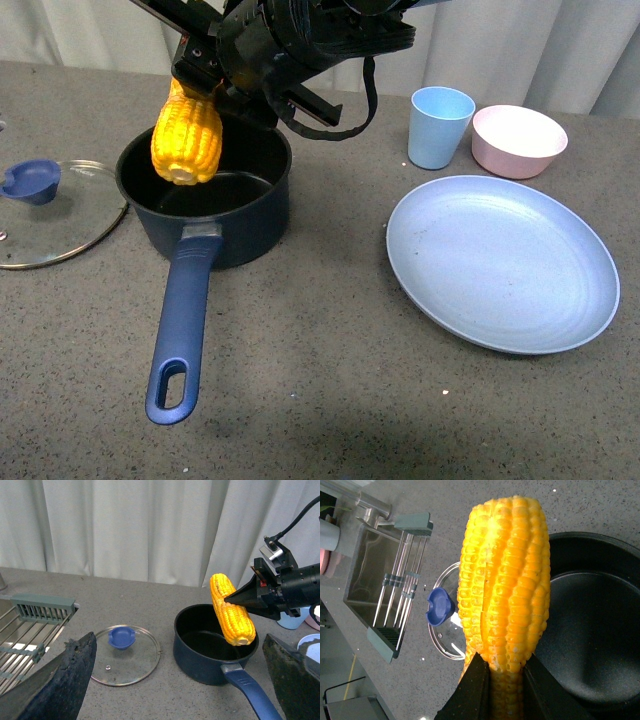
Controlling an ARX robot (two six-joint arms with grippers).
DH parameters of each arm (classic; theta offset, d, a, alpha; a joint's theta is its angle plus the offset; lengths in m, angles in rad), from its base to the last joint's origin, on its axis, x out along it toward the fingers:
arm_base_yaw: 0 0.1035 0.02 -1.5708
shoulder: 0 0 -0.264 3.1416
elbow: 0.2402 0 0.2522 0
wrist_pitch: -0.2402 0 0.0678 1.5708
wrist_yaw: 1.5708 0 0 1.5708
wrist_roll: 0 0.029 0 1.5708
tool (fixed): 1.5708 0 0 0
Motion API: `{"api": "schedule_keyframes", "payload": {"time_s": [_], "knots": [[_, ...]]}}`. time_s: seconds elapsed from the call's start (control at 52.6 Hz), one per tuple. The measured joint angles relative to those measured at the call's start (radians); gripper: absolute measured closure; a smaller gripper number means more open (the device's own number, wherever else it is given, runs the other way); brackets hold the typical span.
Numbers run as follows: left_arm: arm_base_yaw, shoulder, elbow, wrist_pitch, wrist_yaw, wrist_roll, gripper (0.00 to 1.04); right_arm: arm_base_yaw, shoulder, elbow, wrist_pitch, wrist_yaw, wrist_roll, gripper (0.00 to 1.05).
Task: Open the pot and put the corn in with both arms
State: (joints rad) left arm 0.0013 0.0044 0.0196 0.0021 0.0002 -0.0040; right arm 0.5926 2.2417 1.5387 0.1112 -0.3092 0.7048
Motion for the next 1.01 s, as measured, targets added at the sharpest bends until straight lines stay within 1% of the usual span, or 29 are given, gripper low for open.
{"api": "schedule_keyframes", "payload": {"time_s": [0.019, 0.057, 0.095, 0.114, 0.152, 0.171, 0.228, 0.247, 0.361, 0.38, 0.514, 0.552, 0.609, 0.723, 0.875, 1.008], "knots": [[0.0, 0.0, 0.0, 0.0, 0.0, 0.0, 0.06, 0.0, 0.002, 0.002, 0.0, 0.0, -0.001, 0.94], [0.0, 0.0, 0.0, 0.0, 0.0, 0.0, 0.06, 0.001, 0.003, 0.003, -0.001, 0.001, -0.001, 0.89], [0.0, 0.0, 0.0, 0.0, 0.0, 0.0, 0.06, 0.001, 0.005, 0.003, -0.002, 0.002, -0.001, 0.8], [0.0, 0.0, 0.0, 0.0, 0.0, 0.0, 0.06, 0.001, 0.005, 0.003, -0.002, 0.003, -0.001, 0.78], [0.0, 0.0, 0.0, 0.0, 0.0, 0.0, 0.06, 0.001, 0.007, 0.003, -0.002, 0.002, -0.001, 0.7], [0.0, 0.0, 0.0, 0.0, 0.0, 0.0, 0.06, 0.001, 0.008, 0.003, -0.002, 0.003, -0.001, 0.68], [0.0, 0.0, 0.0, 0.0, 0.0, 0.0, 0.06, 0.001, 0.009, 0.003, -0.002, 0.008, -0.001, 0.57], [0.0, 0.0, 0.0, 0.0, 0.0, 0.0, 0.06, 0.001, 0.009, 0.003, -0.002, 0.009, -0.001, 0.55], [0.0, 0.0, 0.0, 0.0, 0.0, 0.0, 0.06, -0.001, 0.009, 0.002, 0.0, 0.013, -0.005, 0.35], [0.0, 0.0, 0.0, 0.0, 0.0, 0.0, 0.06, -0.001, 0.009, 0.001, 0.001, 0.014, -0.005, 0.34], [0.0, 0.0, 0.0, 0.0, 0.0, 0.0, 0.06, -0.008, 0.006, -0.023, 0.017, 0.025, -0.011, 0.11], [0.0, 0.0, 0.0, 0.0, 0.0, 0.0, 0.06, -0.01, 0.002, -0.035, 0.025, 0.032, -0.013, 0.07], [0.0, 0.0, 0.0, 0.0, 0.0, 0.0, 0.06, -0.019, -0.029, -0.087, 0.063, 0.061, -0.028, 0.1], [0.0, 0.0, 0.0, 0.0, 0.0, 0.0, 0.06, -0.046, -0.129, -0.201, 0.136, 0.127, -0.071, 0.09], [0.0, 0.0, 0.0, 0.0, 0.0, 0.0, 0.06, -0.108, -0.335, -0.419, 0.247, 0.235, -0.164, 0.09], [0.0, 0.0, 0.0, 0.0, 0.0, 0.0, 0.06, -0.174, -0.566, -0.684, 0.37, 0.365, -0.275, 0.09]]}}
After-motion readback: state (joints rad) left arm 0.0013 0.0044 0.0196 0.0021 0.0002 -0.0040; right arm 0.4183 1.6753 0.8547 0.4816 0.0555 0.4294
